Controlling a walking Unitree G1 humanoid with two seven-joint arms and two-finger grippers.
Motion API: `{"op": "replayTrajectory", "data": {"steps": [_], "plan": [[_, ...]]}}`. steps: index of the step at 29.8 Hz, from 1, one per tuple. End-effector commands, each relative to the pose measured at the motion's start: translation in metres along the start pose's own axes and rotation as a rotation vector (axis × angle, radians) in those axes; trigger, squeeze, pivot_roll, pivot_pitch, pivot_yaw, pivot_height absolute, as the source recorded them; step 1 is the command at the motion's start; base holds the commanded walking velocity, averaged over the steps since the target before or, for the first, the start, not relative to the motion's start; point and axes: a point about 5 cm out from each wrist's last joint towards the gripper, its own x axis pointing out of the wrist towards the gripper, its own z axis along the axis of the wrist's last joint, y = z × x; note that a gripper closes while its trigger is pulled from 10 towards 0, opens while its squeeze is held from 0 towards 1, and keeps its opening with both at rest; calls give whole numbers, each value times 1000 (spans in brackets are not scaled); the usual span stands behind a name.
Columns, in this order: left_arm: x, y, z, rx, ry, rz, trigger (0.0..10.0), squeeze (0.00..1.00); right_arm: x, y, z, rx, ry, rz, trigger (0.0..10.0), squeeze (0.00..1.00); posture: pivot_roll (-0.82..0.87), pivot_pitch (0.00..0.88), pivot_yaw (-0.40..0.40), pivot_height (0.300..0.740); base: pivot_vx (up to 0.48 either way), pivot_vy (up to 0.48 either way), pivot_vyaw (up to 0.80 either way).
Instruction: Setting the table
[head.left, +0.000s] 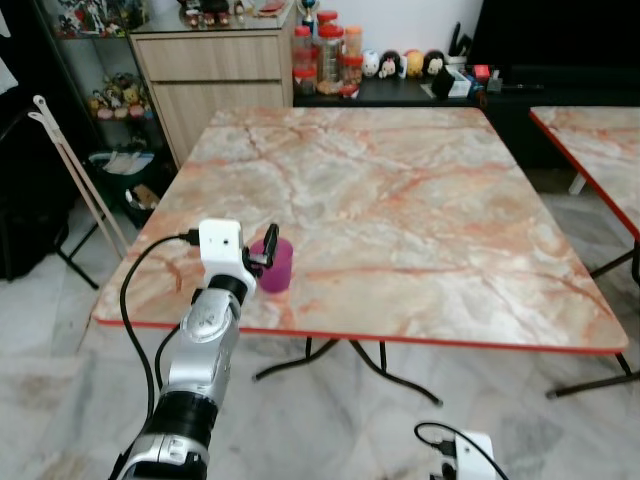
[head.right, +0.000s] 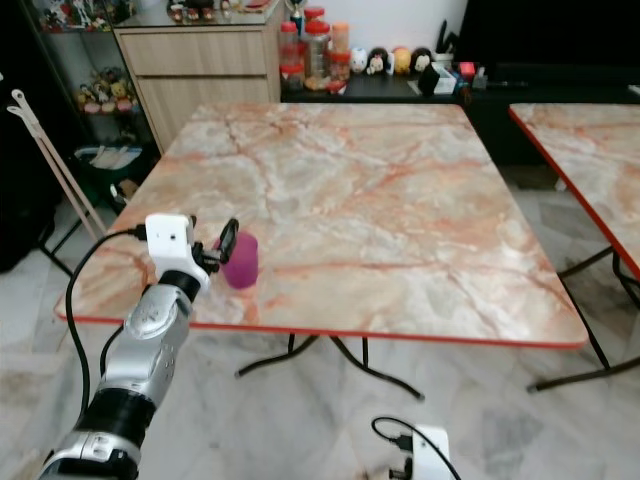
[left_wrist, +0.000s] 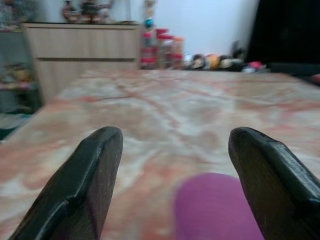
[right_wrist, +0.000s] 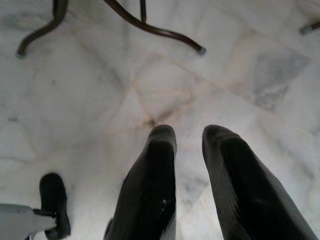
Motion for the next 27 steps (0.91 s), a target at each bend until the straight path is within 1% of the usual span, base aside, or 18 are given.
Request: {"op": "replayTrajectory", "data": {"steps": [1, 17, 19, 22, 25, 27], "plan": [[4, -11, 4, -13, -20, -26, 10000, 0, -2, -4, -7, -3, 19, -9, 10000, 0, 45, 0, 0, 740, 266, 0, 0], [4, -10, 4, -6, -19, -25, 10000, 0, -2, -4, -7, 0, 21, -9, 10000, 0, 44, 0, 0, 740, 265, 0, 0], [3, -5, 3, 8, 1, -32, 10000, 0, -2, -4, -7, -2, 22, -9, 10000, 0, 44, 0, 1, 740, 0, 0, 0], [3, -4, 2, 9, 8, -36, 10000, 0, -2, -4, -7, -2, 21, -8, 10000, 0, 44, 0, 2, 740, 0, 0, 0], [2, 0, -3, 68, 75, -74, 10000, 0, -2, -3, -7, 0, 22, -8, 10000, 0, 45, 0, 2, 740, 0, 0, 0], [2, 0, -3, 68, 75, -74, 10000, 0, -2, -3, -7, 0, 22, -8, 10000, 0, 45, 0, 2, 740, 0, 0, 0]]}}
